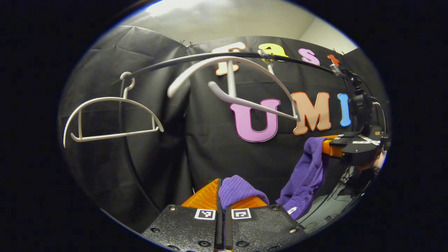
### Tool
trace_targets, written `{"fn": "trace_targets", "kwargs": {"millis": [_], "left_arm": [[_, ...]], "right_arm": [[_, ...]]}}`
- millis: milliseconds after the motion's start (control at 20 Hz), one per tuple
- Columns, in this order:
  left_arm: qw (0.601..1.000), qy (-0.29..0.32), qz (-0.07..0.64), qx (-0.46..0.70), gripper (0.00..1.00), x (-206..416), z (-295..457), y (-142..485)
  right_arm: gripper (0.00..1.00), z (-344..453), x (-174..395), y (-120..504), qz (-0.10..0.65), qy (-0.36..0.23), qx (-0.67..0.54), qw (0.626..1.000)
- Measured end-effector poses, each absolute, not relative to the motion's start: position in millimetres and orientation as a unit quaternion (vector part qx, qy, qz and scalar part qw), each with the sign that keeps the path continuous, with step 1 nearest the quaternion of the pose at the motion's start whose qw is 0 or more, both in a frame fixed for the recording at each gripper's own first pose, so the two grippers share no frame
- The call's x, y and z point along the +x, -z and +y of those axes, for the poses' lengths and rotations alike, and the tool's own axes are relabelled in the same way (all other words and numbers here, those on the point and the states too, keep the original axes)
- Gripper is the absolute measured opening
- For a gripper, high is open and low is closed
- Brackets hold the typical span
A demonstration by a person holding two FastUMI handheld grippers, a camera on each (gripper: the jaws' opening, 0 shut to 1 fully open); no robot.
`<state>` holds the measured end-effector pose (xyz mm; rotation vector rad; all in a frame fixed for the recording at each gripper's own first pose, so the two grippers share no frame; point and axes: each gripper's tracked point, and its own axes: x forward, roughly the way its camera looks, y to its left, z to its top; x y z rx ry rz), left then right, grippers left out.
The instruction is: Grasp the clothes on the hanger with both hands and then place them into the laundry hamper below.
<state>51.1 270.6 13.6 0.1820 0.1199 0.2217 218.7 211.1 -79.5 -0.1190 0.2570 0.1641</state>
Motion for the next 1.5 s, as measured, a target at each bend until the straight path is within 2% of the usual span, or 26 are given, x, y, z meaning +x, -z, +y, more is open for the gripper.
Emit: {"fn": "trace_targets", "kwargs": {"millis": [50, 600, 1150, 1500], "left_arm": [[0.989, -0.103, 0.063, 0.088, 0.00, 54, 266, -9], [0.991, -0.034, 0.125, 0.043, 0.02, 90, 227, 61], [0.976, -0.027, 0.216, -0.004, 0.03, 92, 232, 141], [0.959, -0.026, 0.278, -0.041, 0.03, 88, 233, 189]], "right_arm": [[0.00, 214, 215, 83, 0.131, -0.086, -0.058, 0.986], [0.00, 249, 178, 151, 0.199, -0.147, -0.059, 0.967], [0.01, 273, 142, 239, 0.284, -0.189, -0.070, 0.937], [0.01, 272, 123, 300, 0.347, -0.191, -0.068, 0.916]]}}
